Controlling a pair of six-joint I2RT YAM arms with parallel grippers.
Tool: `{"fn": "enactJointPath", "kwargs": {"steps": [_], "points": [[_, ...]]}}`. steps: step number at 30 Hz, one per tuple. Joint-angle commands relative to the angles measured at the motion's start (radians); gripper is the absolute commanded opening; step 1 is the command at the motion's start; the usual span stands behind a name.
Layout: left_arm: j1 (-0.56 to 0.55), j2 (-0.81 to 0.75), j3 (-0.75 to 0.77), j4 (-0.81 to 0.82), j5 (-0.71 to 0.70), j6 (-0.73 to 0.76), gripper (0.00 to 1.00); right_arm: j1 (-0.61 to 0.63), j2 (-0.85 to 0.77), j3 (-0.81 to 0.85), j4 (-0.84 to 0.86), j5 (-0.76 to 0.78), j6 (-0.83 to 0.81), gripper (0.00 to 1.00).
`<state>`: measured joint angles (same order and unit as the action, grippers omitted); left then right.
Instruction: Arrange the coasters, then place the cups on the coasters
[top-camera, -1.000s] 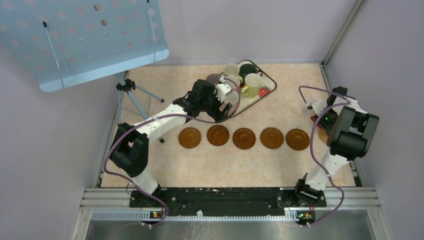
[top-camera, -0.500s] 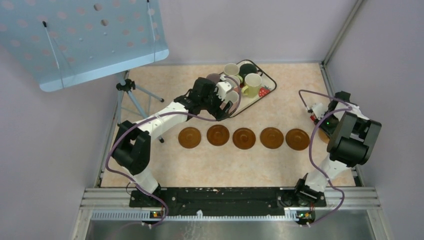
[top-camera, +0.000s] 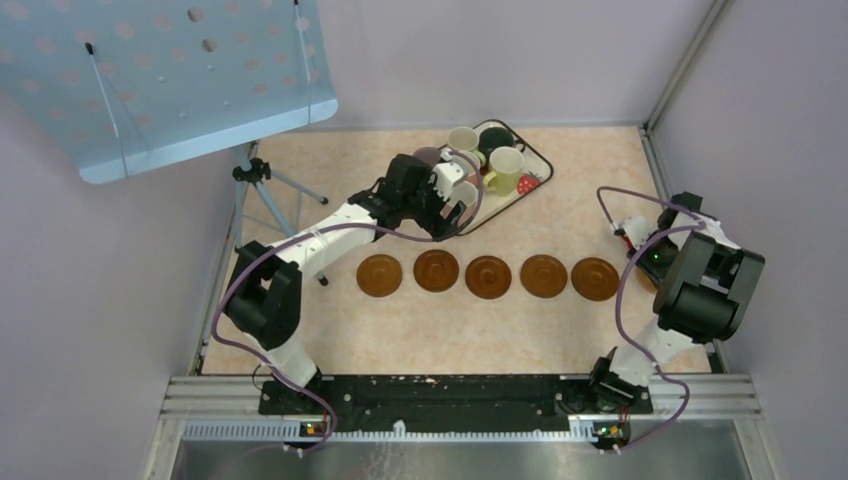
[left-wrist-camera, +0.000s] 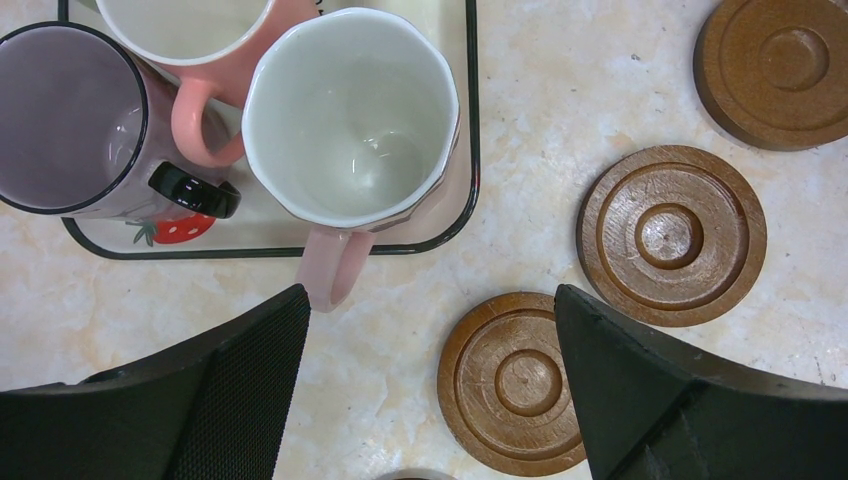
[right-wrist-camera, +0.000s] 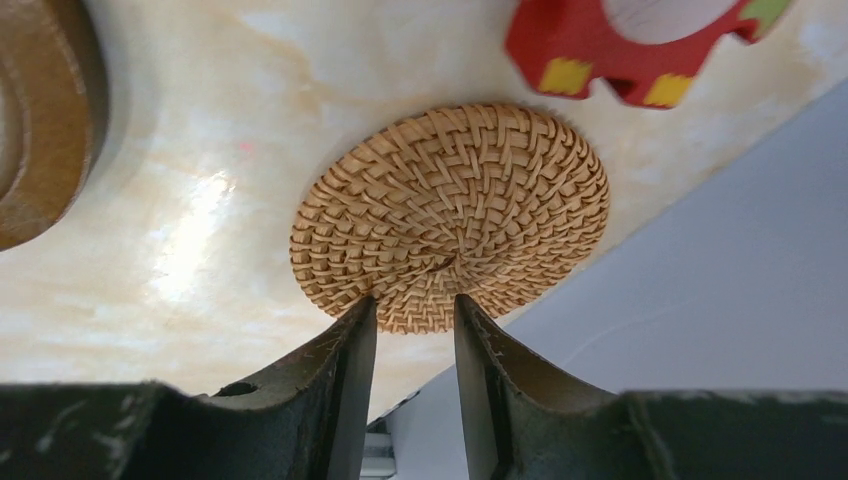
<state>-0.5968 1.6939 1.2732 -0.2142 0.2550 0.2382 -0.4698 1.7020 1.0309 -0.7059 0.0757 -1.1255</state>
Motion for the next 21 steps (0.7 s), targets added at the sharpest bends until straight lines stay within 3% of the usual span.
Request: {"fn": "enactJointPath", "kwargs": {"steps": [1,12,21], "points": [[0.006,-0.019,0.022,0.016,0.013,0.009,0.97,-0.01,-0.021,-0.067,-0.111,-0.057,0.001,0.36],[0.009,-0.037,0.009,0.019,0.02,0.004,0.98,-0.01,-0.048,0.011,-0.154,-0.091,0.021,0.38],[0.01,-0.08,0.009,-0.022,0.074,0.048,0.99,-0.004,-0.065,0.262,-0.292,-0.254,0.065,0.61]]}}
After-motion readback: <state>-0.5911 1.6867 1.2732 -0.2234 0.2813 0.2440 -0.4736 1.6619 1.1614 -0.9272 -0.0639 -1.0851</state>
